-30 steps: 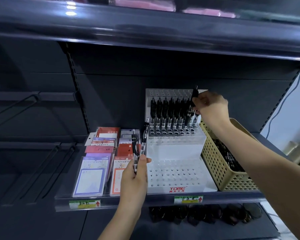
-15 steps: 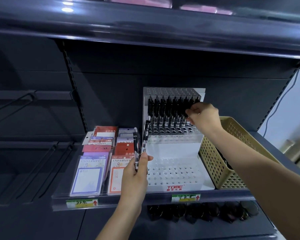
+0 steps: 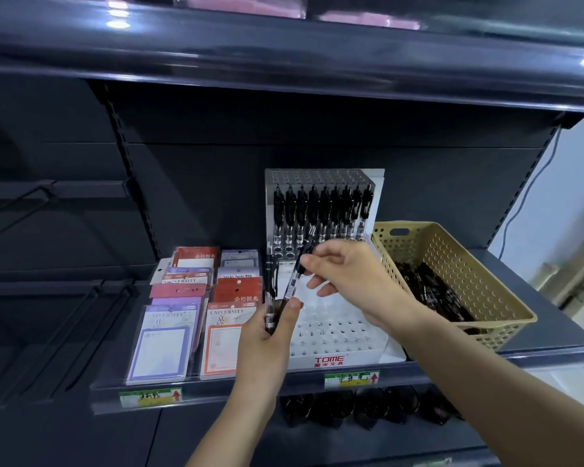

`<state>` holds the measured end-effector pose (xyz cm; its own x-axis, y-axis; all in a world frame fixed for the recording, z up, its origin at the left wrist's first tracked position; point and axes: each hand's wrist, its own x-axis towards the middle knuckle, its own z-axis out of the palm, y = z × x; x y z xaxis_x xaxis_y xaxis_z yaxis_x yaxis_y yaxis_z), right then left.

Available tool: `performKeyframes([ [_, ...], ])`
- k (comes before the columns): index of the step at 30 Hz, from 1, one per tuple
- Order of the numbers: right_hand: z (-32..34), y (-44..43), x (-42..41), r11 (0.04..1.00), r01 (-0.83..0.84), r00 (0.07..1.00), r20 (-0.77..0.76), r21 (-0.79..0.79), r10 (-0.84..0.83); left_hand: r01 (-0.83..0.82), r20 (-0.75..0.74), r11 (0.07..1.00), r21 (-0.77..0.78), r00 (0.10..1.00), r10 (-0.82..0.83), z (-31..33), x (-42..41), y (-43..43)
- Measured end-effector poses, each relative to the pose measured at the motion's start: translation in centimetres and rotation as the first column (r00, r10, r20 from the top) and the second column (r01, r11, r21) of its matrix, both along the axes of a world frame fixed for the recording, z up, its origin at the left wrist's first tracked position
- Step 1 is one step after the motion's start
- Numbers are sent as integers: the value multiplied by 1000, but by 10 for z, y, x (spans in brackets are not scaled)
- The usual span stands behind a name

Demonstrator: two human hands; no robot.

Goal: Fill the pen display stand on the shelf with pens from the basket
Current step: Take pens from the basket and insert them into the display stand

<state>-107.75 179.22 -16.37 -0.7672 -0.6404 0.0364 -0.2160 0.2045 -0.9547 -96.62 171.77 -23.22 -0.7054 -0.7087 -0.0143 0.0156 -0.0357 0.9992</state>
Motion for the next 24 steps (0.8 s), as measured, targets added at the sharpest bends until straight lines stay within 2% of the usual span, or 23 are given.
performKeyframes([
  [4,1,7,-2,1000,-10,997,75,-15,11,20,-3,1000,-7,1000,-20,-4,-2,1],
  [8,15,20,-13,997,62,997,57,-40,-60,43,50,999,-16,998,-42,-9,-3,0],
  [11,29,32,-33,964,257,961,-89,-62,-262,51,70,998,-23,996,-49,-12,-4,0],
  [15,39,40,-61,880,445,838,-270,-167,-475,48,50,998,-47,998,-46,-10,-5,0],
  [18,41,38,-75,858,491,771,-385,-148,-507,44,36,997,-64,998,-42,-9,-6,-1],
  [24,36,21,-85,875,469,727,-509,-124,-461,36,25,998,-45,999,-35,-5,-4,-6],
])
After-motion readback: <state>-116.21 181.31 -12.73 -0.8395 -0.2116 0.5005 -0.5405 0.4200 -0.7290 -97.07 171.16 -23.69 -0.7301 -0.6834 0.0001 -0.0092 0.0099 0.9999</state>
